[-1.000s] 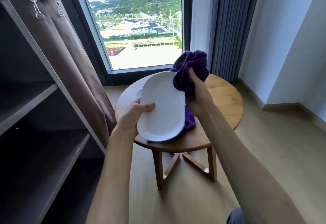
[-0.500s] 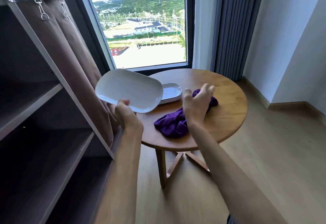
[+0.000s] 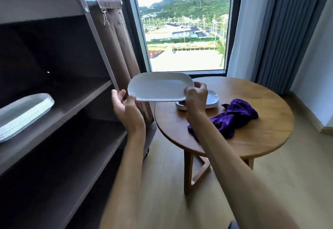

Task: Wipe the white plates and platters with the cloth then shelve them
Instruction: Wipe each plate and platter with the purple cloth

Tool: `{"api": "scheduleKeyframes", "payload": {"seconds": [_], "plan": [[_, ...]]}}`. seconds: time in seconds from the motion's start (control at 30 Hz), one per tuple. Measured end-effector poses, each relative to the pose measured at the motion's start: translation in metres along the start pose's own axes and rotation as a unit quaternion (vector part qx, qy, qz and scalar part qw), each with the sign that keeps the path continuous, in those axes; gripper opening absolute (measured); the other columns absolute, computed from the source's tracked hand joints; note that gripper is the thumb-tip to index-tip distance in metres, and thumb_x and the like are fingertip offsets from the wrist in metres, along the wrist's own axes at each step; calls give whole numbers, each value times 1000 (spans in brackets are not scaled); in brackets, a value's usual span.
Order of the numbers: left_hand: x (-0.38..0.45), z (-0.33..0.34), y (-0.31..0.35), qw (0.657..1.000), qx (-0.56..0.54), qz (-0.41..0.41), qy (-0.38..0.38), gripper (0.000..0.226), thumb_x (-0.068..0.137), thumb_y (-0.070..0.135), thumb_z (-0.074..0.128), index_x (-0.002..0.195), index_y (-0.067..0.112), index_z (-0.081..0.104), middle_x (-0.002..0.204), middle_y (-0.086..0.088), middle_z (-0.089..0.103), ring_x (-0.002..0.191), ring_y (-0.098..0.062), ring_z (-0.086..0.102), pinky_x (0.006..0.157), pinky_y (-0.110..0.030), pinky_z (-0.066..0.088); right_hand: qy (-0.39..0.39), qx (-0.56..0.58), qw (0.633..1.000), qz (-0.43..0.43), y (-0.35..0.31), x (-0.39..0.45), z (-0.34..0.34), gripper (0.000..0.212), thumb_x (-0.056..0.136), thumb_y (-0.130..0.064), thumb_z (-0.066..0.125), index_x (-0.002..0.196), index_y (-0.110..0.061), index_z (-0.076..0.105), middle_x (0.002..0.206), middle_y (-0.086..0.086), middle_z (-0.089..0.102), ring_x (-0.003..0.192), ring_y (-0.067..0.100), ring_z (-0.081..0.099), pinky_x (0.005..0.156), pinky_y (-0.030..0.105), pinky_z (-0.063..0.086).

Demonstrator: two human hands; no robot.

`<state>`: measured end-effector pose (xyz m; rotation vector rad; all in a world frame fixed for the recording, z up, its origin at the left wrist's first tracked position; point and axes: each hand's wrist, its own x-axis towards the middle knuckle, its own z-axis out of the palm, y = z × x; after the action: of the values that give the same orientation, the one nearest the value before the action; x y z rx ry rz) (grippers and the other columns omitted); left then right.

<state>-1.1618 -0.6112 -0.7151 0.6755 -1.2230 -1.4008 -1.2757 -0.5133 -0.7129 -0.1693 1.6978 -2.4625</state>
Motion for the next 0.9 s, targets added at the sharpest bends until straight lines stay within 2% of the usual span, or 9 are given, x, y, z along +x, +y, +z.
{"api": "scheduleKeyframes", "payload": {"seconds": [0.1, 0.2, 0.3, 0.37, 0.43, 0.53, 0.63, 0.8, 0.9], "plan": [[7, -27, 20, 996, 74, 47, -24, 70, 79, 18, 58, 145, -4, 47, 145, -15, 57, 136, -30, 52, 115, -43, 45, -35, -13, 999, 20, 2, -4, 35, 16, 96, -7, 51, 110, -12, 53, 106, 12, 61, 89, 24, 61, 48, 25, 52], [18, -54, 35, 984, 129, 125, 9, 72, 83, 19, 65, 151, 11, 45, 133, 34, 53, 123, 5, 52, 102, -16, 42, -84, -19, 996, 26, 8, -14, 77, 11, 102, -19, 49, 109, -14, 57, 102, 6, 63, 101, 29, 65, 80, 47, 61], [37, -86, 42, 964, 208, 167, 25, 68, 89, 19, 75, 150, 10, 47, 136, 17, 58, 117, 6, 55, 107, -15, 40, -135, -20, 990, 29, 13, -27, 117, 22, 102, -21, 49, 120, -14, 61, 112, 8, 64, 106, 28, 64, 91, 50, 58], [46, -109, 47, 942, 264, 199, 55, 64, 89, 25, 79, 145, 10, 53, 130, 11, 59, 113, 4, 56, 101, -5, 36, -170, -11, 985, 26, 16, -40, 145, 28, 99, -19, 52, 125, -16, 59, 108, 3, 63, 101, 22, 63, 76, 33, 62], [53, -129, 53, 924, 303, 217, 91, 58, 88, 29, 80, 139, 10, 60, 128, 5, 66, 118, -8, 59, 105, -16, 42, -207, -14, 978, 22, 18, -52, 170, 32, 97, -24, 53, 128, -17, 59, 107, -3, 61, 98, 17, 60, 61, 22, 57], [67, -160, 62, 900, 342, 227, 147, 52, 88, 30, 80, 133, 9, 64, 124, -2, 71, 118, -11, 63, 107, -25, 46, -270, -16, 962, 24, 24, -71, 216, 41, 100, -39, 51, 136, -20, 55, 127, -3, 60, 116, 16, 56, 94, 35, 50], [76, -187, 74, 871, 394, 219, 195, 46, 90, 25, 78, 128, 2, 68, 128, -11, 70, 121, -14, 62, 103, -11, 35, -329, -16, 944, 25, 29, -88, 258, 44, 102, -51, 45, 133, -23, 57, 125, -7, 58, 115, 12, 52, 96, 32, 40], [94, -220, 88, 815, 478, 204, 255, 26, 93, 27, 75, 108, 6, 76, 114, -11, 71, 98, -30, 70, 83, -36, 48, -395, -56, 915, 52, 44, -117, 322, 46, 97, -63, 43, 122, -29, 60, 116, -8, 61, 113, 17, 54, 101, 40, 42], [103, -224, 91, 781, 522, 174, 297, 18, 95, 29, 71, 103, 13, 76, 109, -11, 71, 94, -34, 68, 71, -33, 34, -417, -78, 903, 65, 53, -125, 345, 42, 96, -63, 41, 115, -30, 57, 118, -2, 62, 119, 25, 55, 109, 47, 41]]}}
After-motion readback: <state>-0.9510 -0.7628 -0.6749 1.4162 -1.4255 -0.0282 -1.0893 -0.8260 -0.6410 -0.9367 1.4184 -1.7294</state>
